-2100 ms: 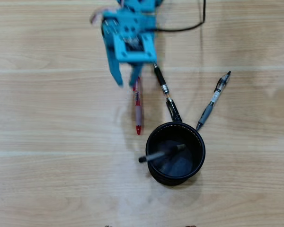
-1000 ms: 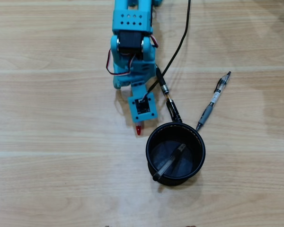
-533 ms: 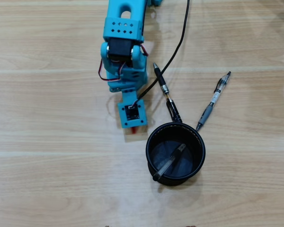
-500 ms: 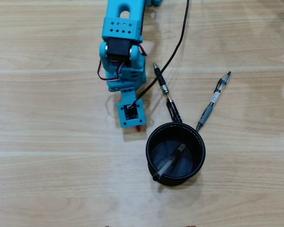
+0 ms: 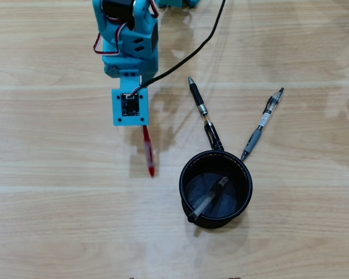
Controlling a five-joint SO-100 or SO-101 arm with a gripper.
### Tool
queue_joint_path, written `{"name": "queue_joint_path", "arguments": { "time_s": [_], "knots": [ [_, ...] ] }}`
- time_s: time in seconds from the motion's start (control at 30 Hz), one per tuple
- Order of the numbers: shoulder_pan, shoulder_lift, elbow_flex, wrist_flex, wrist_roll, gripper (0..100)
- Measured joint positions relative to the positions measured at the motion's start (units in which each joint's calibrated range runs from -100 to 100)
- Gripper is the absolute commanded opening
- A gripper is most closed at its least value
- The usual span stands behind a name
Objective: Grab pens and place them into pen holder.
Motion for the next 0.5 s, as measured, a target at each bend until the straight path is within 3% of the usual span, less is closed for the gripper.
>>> {"name": "queue_joint_path", "arguments": {
  "time_s": [0.13, 0.3, 0.5],
  "knots": [
    [-0.3, -0.3, 5.0, -0.1, -0.1, 5],
    [-2.0, -0.4, 6.3, -1.6, 0.1, 23],
    [-7.9, -0.4, 6.4, -20.4, 4.3, 18]
  ]
}}
